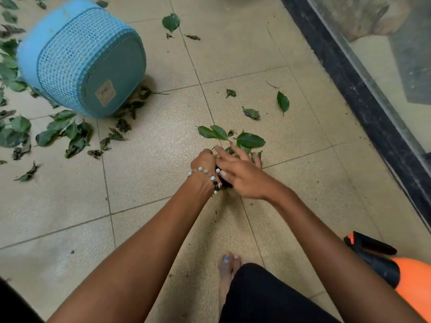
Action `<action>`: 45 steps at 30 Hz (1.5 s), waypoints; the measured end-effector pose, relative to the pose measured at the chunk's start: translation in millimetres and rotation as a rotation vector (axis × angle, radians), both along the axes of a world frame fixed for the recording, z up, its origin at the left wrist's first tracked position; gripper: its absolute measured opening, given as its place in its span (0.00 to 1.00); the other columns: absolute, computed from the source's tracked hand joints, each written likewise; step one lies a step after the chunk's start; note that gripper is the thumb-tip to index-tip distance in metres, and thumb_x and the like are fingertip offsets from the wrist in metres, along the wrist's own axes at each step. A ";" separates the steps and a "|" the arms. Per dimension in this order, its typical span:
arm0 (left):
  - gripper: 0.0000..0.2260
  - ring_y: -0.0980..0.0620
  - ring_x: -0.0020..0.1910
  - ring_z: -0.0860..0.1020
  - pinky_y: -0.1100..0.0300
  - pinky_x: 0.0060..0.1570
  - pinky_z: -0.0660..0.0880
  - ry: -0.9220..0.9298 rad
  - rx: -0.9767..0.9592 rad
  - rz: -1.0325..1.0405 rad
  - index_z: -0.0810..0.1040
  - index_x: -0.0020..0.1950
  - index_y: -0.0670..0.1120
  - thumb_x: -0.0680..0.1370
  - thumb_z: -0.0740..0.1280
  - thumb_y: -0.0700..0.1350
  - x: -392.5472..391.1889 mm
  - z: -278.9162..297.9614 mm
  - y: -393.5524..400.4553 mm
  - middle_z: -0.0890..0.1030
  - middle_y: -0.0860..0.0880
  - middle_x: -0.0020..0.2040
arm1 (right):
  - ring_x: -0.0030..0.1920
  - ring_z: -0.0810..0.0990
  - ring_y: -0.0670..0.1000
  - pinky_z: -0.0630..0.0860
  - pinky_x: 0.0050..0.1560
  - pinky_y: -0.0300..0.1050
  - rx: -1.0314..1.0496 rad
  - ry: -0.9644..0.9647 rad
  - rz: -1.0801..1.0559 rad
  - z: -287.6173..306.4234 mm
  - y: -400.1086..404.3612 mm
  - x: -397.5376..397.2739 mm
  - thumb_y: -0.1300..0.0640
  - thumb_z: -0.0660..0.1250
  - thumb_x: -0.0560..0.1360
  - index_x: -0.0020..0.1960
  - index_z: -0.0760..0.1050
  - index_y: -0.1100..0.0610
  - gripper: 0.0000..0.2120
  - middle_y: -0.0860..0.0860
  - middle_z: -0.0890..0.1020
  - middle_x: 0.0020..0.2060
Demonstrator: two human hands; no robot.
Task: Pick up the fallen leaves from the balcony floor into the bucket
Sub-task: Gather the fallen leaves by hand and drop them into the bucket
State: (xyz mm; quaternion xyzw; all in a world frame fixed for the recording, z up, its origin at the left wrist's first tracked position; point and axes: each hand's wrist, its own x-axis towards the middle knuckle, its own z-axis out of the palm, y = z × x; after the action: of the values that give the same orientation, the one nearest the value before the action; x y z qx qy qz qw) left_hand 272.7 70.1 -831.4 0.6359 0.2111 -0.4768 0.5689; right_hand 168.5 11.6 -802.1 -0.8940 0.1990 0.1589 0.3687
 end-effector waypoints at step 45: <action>0.08 0.50 0.21 0.70 0.66 0.22 0.68 0.087 -0.087 0.134 0.73 0.37 0.41 0.77 0.62 0.41 22.0 -5.6 -6.3 0.73 0.46 0.26 | 0.69 0.69 0.47 0.62 0.69 0.47 0.144 -0.382 -0.431 -8.5 -0.3 11.4 0.65 0.62 0.78 0.64 0.77 0.52 0.17 0.47 0.77 0.65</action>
State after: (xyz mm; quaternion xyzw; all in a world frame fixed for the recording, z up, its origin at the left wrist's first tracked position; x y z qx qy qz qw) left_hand 294.7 63.8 -836.9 0.5737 0.2569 -0.4737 0.6168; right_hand 179.9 11.3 -810.6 -0.8164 0.2991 -0.0804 0.4874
